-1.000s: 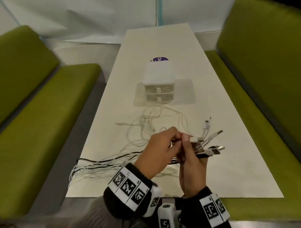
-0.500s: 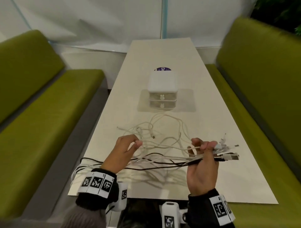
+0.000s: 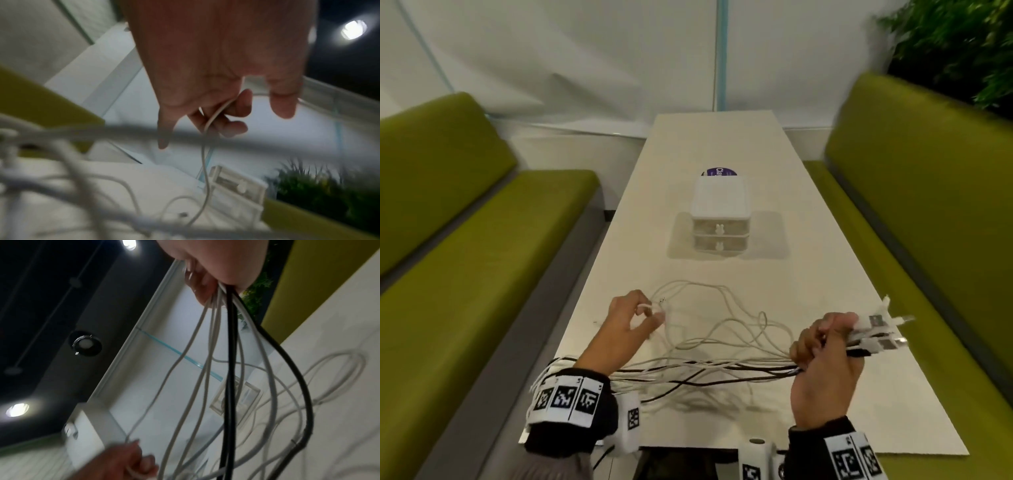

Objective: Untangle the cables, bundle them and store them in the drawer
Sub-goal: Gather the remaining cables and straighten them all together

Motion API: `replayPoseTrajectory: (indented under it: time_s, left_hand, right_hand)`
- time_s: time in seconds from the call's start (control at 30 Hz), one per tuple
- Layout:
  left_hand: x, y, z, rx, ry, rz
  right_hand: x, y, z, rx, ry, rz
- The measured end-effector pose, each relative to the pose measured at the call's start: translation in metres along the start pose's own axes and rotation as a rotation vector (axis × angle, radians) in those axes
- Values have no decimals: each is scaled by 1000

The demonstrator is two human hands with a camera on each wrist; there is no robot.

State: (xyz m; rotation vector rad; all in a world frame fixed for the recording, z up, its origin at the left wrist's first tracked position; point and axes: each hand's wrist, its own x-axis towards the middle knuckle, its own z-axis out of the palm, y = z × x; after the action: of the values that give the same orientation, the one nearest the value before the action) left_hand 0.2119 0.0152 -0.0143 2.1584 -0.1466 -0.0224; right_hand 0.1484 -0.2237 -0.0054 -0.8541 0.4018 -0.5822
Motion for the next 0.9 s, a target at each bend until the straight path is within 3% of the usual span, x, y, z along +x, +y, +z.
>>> replayPoseTrajectory:
  time_s: [0.07,0.13,0.23,0.37,0.57,0.77,0.9]
  left_hand:
    - [5,19,8,-169,-46,-90]
    - [-2,37,18,-195,-80,-75]
    - [-19,48,37,-27,-121,139]
    - [-23,64,61,137,-188,426]
    - [-24,55,66,314,-281,566]
    - [-12,14,45,256,-254,445]
    - [0,-29,13,423,-159,181]
  right_hand:
    - [-6,8,3,-119,-72,-46]
    - [-10,17,2,-231,-156,-91]
    - [-13,26,4,-365,-265,-121]
    - [-24,33,12,-454,-423,-2]
    - [-28,24,16,-362,-229,90]
    - [-13,13,13,-125,41,27]
    - [-6,0,5,-16,99,12]
